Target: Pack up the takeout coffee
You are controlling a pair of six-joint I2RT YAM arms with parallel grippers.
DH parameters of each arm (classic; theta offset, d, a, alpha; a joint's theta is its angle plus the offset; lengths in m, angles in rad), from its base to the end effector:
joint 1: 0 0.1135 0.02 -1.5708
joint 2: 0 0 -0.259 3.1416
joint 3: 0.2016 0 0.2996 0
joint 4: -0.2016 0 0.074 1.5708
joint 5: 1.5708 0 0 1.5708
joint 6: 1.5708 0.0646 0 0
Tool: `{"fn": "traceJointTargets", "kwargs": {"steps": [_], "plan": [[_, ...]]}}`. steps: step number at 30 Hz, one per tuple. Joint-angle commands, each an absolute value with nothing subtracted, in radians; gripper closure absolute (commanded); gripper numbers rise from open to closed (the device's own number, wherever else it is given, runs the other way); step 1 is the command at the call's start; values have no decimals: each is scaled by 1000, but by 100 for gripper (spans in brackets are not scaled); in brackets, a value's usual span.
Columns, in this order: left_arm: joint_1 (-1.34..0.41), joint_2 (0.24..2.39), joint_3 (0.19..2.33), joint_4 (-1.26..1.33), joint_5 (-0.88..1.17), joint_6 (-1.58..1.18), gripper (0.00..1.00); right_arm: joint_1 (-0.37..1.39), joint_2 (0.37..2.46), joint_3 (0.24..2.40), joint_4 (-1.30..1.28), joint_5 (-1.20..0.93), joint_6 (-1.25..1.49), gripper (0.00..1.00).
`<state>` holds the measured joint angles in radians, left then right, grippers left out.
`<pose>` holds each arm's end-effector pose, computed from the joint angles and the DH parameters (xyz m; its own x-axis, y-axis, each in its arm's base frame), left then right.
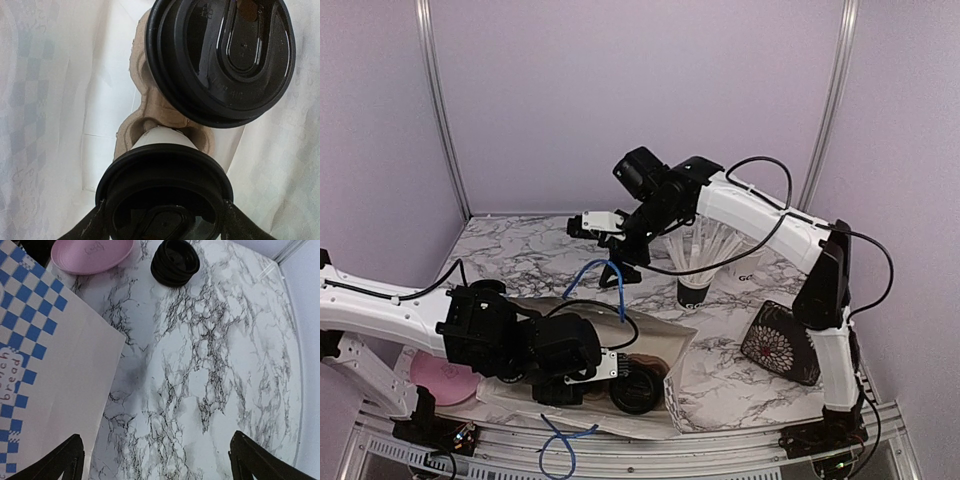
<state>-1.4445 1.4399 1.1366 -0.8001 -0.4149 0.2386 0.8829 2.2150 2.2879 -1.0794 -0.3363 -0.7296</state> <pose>0.0692 -0.3382 0.2210 0.0999 0.9304 -0.3527 0.8865 0.0778 0.4562 0.3239 0.4277 0.2877 0.1609 -0.7953 -0.5845 -0.9848 -0.0900 -0.1486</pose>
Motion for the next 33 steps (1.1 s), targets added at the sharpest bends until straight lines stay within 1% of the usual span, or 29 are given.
{"fn": "traceJointTargets", "kwargs": {"steps": [1,5,11,22,26,33], "plan": [[-1439,1474,1159,-929,-269,190,59,839,2065,2283,-1112,-477,-778,1],[-1430,1487,1186,-953,-219,176,59,807,1986,2243,-1112,-523,-790,1],[-1380,1504,1224,-980,-141,159,59,788,1913,2184,-1112,-520,-796,1],[-1249,1620,1265,-988,-104,141,58,732,1839,2111,-1122,-515,-810,1],[-1230,1656,1268,-975,-124,145,57,714,1813,2058,-1110,-528,-804,1],[-1208,1651,1232,-922,-123,146,57,713,1783,2005,-1094,-530,-798,1]]}}
